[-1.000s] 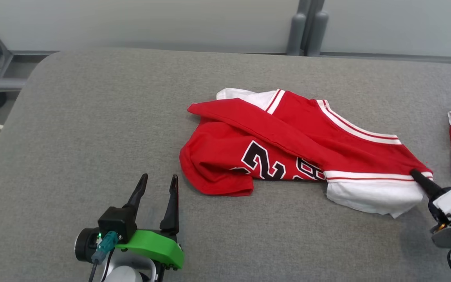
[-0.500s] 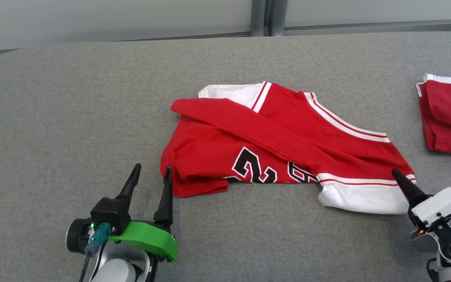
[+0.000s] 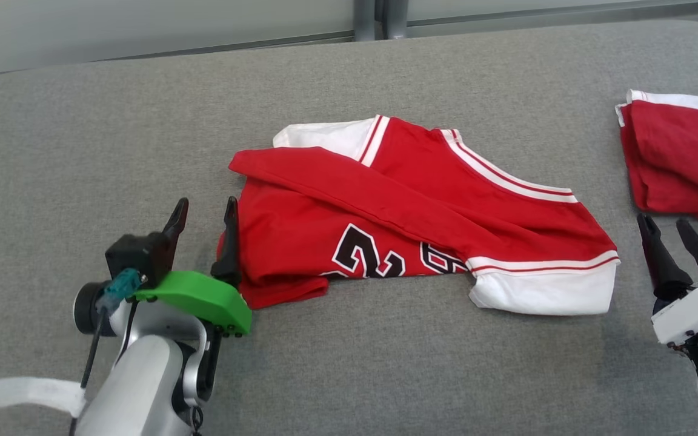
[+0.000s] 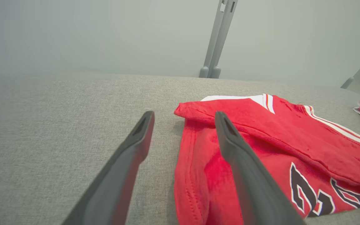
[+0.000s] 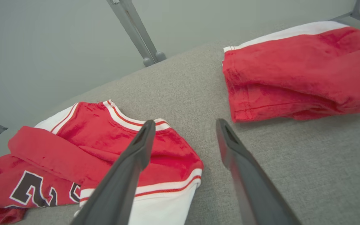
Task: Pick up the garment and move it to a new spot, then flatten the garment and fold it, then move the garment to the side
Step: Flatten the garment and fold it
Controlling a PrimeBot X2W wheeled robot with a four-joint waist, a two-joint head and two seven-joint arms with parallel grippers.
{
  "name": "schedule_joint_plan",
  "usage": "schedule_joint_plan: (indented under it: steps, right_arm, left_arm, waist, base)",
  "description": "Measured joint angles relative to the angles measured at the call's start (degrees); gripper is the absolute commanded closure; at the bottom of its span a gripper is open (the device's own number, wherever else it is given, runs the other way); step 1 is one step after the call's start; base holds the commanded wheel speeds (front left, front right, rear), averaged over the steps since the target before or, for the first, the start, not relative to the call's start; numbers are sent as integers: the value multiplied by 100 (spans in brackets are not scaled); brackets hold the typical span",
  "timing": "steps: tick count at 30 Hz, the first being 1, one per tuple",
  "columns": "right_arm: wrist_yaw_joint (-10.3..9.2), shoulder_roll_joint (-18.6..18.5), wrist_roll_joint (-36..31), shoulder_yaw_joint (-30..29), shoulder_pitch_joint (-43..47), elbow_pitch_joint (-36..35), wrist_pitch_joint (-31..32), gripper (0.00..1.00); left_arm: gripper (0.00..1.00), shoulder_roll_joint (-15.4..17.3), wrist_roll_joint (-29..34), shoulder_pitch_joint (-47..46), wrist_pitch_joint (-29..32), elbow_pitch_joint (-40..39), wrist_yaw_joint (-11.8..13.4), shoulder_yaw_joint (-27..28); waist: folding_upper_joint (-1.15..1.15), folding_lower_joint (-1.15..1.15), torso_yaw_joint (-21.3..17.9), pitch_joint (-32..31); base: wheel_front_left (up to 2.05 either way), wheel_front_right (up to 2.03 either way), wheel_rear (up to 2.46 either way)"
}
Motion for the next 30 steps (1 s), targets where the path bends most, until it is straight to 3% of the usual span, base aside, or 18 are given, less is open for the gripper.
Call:
schedule_joint_plan:
  steps: [11,17,23,24,25,28,29,30]
  right_arm:
    - [0,-193,-1424,549,197,-733,-1563,0]
    - [1,51,-2138,738,446,-938,-2280,0]
    - [1,244,-2357,943,600,-777,-2526,0]
    - [1,257,-2379,960,620,-733,-2543,0]
    - [1,268,-2392,980,631,-701,-2559,0]
    - [1,299,-2392,1042,632,-653,-2598,0]
    - [1,300,-2393,1046,632,-644,-2607,0]
    - [1,300,-2393,1048,632,-633,-2614,0]
  left_arm:
    - [0,82,-424,-982,1123,810,-55,190]
    - [0,247,-427,-1206,1225,1265,-7,294]
    - [0,292,-498,-1310,1256,1626,-80,319]
    - [22,285,-535,-1323,1256,1667,-104,327]
    - [38,281,-557,-1330,1249,1695,-122,328]
    - [61,275,-571,-1360,1202,1792,-172,321]
    - [65,271,-580,-1378,1199,1828,-180,316]
    - [62,265,-583,-1397,1196,1860,-202,312]
  waist:
    - [0,0,-692,210]
    - [0,0,-1015,303]
    - [0,0,-1159,359]
    - [0,0,-1159,356]
    - [0,0,-1154,353]
    - [0,0,-1133,341]
    - [0,0,-1126,343]
    - [0,0,-1117,347]
  base:
    - [0,0,0]
    - [0,0,0]
    - [0,0,0]
    - [0,0,0]
    - [0,0,0]
    - [0,0,0]
    - [0,0,0]
    - [0,0,0]
